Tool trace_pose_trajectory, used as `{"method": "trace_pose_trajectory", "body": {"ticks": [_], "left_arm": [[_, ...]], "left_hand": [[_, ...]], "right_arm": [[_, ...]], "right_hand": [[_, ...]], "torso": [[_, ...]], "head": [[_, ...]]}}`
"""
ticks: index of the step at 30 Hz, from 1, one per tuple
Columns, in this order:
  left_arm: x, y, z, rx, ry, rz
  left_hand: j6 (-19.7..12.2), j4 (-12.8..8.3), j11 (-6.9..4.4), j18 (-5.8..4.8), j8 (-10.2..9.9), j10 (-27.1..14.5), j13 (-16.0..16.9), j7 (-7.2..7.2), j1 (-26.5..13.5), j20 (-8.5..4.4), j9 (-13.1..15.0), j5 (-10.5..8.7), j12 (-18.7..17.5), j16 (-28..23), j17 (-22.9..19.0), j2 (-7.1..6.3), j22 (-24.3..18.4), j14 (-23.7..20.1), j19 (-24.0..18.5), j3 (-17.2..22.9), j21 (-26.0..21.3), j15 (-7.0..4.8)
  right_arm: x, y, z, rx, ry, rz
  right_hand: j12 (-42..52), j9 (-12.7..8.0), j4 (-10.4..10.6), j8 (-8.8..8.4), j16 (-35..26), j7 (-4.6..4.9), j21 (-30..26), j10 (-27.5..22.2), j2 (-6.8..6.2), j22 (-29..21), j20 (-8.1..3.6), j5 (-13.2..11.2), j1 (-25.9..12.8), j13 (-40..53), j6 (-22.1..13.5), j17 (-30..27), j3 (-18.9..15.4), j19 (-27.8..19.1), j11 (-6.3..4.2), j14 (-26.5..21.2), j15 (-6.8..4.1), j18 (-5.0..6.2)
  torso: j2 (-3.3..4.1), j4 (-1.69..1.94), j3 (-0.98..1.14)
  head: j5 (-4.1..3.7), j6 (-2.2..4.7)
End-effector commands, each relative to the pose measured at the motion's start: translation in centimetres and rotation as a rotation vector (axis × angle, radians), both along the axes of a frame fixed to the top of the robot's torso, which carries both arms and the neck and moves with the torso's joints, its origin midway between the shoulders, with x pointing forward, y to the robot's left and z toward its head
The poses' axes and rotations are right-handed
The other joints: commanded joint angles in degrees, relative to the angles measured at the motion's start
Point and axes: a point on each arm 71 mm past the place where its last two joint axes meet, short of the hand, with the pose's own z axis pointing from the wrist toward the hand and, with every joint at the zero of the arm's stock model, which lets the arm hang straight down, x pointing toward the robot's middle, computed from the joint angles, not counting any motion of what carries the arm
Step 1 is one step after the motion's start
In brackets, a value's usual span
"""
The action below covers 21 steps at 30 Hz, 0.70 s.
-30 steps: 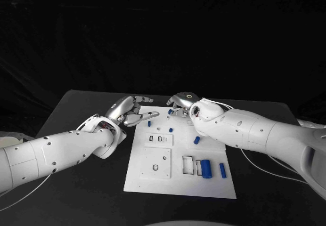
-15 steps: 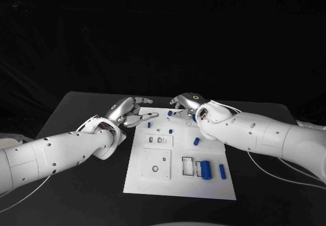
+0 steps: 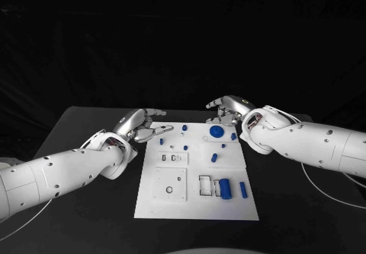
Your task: Assemble the parts on the task board
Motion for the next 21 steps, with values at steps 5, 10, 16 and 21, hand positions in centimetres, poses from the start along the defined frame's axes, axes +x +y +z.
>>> {"method": "trace_pose_trajectory", "body": {"ticks": [5,10,16,21], "left_arm": [[-0.1,-0.3,-0.1,0.003,-0.007,-0.019],[-0.1,-0.4,-0.1,0.003,-0.007,-0.022],[-0.1,-0.4,-0.1,0.004,-0.008,-0.023],[-0.1,-0.4,-0.1,0.004,-0.009,-0.024]], "left_hand": [[-0.1,0.0,0.17,-0.42,-0.3,6.0,15.1,-0.01,0.1,0.36,-0.1,-0.22,0.1,0.1,15.1,0.67,15.1,6.0,6.0,-0.3,0.1,0.35],[-0.1,0.0,0.17,-0.42,-0.3,6.0,15.1,-0.01,0.1,0.36,-0.1,-0.22,0.1,0.1,15.1,0.67,15.1,6.0,6.0,-0.3,0.1,0.35],[-0.1,0.0,0.17,-0.42,-0.3,6.0,15.1,-0.01,0.1,0.36,-0.1,-0.22,0.1,0.1,15.1,0.67,15.1,6.0,6.0,-0.3,0.1,0.35],[-0.1,0.0,0.17,-0.42,-0.3,6.0,15.1,-0.01,0.1,0.36,-0.1,-0.22,0.1,0.1,15.1,0.67,15.1,6.0,6.0,-0.3,0.1,0.35]], "right_arm": [[0.3,-0.8,-0.4,-0.002,0.064,-0.017],[0.8,-1.1,-0.7,-0.056,0.057,-0.032],[1.3,-1.4,-1.5,-0.132,0.065,-0.067],[1.5,-1.4,-2.4,-0.213,0.061,-0.082]], "right_hand": [[37.4,2.1,3.2,0.64,0.2,-1.13,0.3,18.6,-3.98,15.1,0.60,-1.4,-4.1,34.7,-1.7,15.1,2.8,6.0,0.83,6.0,2.36,-0.39],[37.4,4.5,5.0,1.73,0.2,-0.64,0.3,18.6,-3.98,15.1,1.59,3.2,-7.2,34.7,1.2,15.1,5.1,6.0,1.21,6.0,3.06,-0.39],[37.4,6.2,3.6,2.20,0.2,-0.09,0.3,18.6,-4.04,15.1,1.16,9.6,-8.6,34.7,3.2,15.1,5.8,6.0,0.43,6.0,2.37,-0.39],[37.4,8.2,1.1,3.38,0.2,1.07,0.3,18.6,-5.70,15.1,-0.79,13.4,-7.4,34.7,7.0,15.1,7.9,6.0,-0.64,6.0,0.42,-0.39]], "torso": [[-0.17,-0.05,0.07],[-0.15,-0.07,-0.01],[-0.16,-0.14,0.00],[-0.13,-0.07,0.04]], "head": [[-0.27,-0.09],[-0.44,-0.05],[-0.49,-0.16],[-0.55,-0.21]]}}
